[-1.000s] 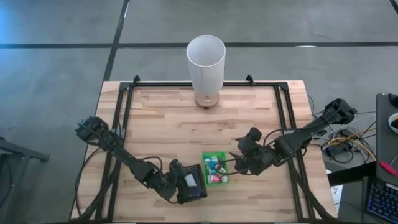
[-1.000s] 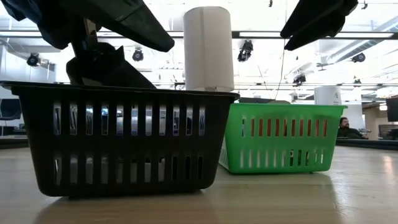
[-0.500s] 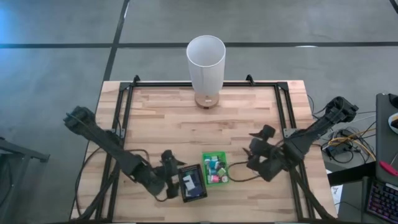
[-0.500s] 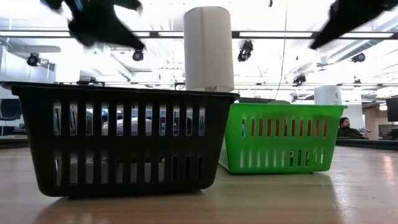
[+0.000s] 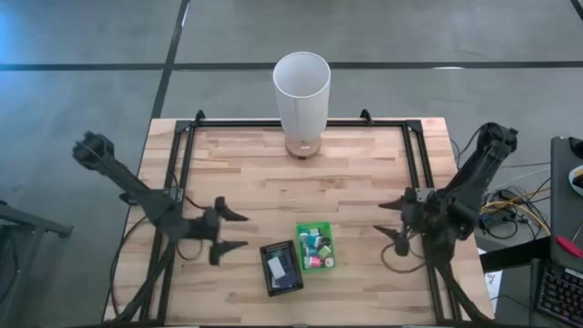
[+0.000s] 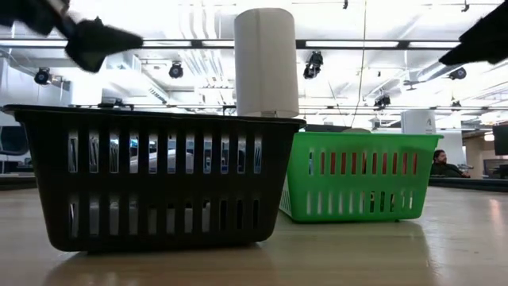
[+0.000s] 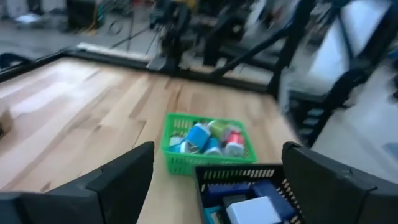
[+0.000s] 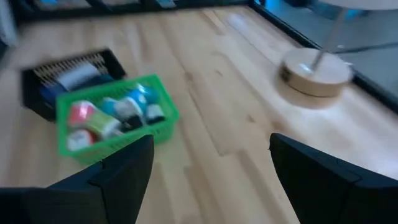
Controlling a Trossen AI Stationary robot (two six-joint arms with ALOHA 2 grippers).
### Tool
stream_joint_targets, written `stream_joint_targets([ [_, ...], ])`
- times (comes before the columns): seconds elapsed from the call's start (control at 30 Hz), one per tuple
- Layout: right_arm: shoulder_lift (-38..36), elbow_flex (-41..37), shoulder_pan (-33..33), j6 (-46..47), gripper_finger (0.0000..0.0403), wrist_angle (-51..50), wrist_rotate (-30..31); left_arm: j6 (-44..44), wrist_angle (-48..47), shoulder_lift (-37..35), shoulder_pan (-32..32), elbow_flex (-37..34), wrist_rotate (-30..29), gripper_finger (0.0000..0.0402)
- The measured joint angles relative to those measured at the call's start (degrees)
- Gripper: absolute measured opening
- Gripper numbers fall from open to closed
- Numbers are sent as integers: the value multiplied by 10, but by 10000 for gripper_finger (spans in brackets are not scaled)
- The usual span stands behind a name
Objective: Pick & Place Office items
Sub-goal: Return to Home Position
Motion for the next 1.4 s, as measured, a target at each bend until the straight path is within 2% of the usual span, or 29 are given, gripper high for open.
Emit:
stream_joint_targets([
  [0.17,-131,-126,4,-88,313,190,4,46,188,-88,0,-141,52,349],
  [0.27,-204,-199,4,-160,313,307,4,63,256,-130,0,-200,82,349],
  [0.37,-271,-266,4,-235,313,408,-1,78,213,-165,1,-198,93,349],
  [0.5,-353,-345,4,-312,313,507,-24,115,213,-186,1,-201,112,349],
  [0.67,-422,-345,2,-338,313,464,-31,135,210,-197,2,-202,115,349],
  [0.8,-449,-345,3,-395,313,464,-28,140,209,-196,2,-202,89,349],
  [1.0,-453,-345,3,-410,313,463,-28,111,209,-195,2,-202,77,349],
  [1.4,-453,-345,3,-411,313,463,-28,106,209,-195,2,-202,77,349],
])
